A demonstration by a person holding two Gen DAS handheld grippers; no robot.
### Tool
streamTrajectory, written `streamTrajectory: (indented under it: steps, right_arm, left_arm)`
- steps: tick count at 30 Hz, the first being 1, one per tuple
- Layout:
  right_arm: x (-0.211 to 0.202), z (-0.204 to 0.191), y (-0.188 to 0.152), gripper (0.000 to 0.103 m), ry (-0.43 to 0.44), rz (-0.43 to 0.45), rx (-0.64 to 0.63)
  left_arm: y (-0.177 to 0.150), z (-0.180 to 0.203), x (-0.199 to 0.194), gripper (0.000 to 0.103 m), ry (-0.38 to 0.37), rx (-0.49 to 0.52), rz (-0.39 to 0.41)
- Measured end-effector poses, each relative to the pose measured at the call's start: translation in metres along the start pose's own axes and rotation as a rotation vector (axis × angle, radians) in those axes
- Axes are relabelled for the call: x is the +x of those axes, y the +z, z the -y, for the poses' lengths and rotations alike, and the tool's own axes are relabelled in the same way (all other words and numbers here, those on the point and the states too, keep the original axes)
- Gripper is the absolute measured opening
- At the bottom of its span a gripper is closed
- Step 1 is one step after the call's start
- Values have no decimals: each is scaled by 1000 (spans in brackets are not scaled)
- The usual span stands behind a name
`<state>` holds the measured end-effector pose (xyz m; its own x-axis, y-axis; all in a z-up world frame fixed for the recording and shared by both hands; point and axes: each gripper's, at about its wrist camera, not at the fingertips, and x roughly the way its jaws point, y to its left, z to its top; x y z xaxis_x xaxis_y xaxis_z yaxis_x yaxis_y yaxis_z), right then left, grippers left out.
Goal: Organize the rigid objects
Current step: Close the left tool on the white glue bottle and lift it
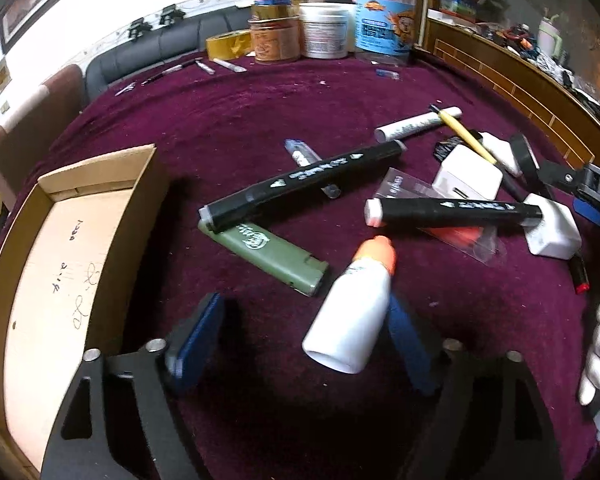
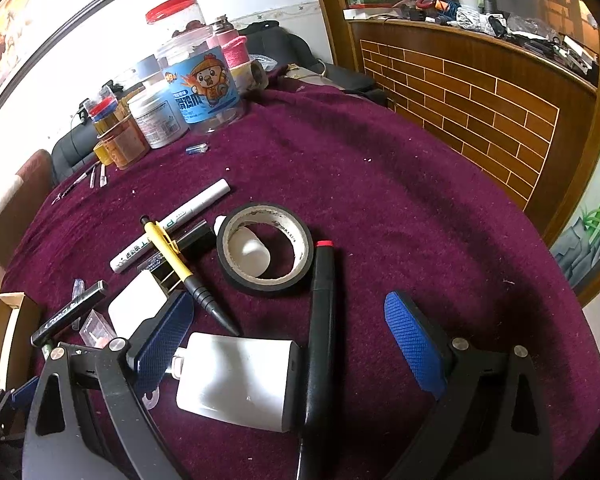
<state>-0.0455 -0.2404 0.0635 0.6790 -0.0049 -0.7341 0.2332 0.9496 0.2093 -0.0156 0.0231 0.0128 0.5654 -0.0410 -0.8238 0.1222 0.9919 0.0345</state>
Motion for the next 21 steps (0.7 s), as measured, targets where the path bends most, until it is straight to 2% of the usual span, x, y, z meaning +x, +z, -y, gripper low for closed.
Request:
streamTrajectory:
  steps: [5, 7, 9, 10, 11, 15, 17, 19, 20, 21]
  right_arm:
    - [0, 1, 0, 97, 4, -6, 3]
    - [1, 1, 0, 97, 6, -10, 4]
    - [2, 2, 0, 97, 7, -15, 5]
    - [2, 2, 0, 97, 7, -16, 5]
    - [2, 2, 0, 97, 7, -16, 6]
    - [4, 3, 1, 97, 10, -25, 14]
    - [5, 4, 1, 97, 11, -30, 18]
    - [5, 4, 1, 97, 10, -28, 19]
    - [5, 4, 1, 97, 10, -26, 20]
    - [5, 4, 1, 97, 8, -26, 19]
  left_arm:
    - [2, 0, 2, 82, 0, -23, -11]
    - [2, 2, 1, 72, -12, -18, 2]
    - [3, 9, -3, 43, -30, 12, 10]
    - [4, 14, -4, 37, -35, 33, 4]
    - [6, 18, -5, 25, -39, 48, -5]
    - [11, 24, -2, 23, -39, 52, -34]
    - [12, 24, -2, 26, -39, 54, -39]
    - [13, 24, -1, 47, 1, 53, -34]
    - [13, 21, 1, 72, 36, 43, -28]
    - [13, 17, 4, 87, 64, 18, -22]
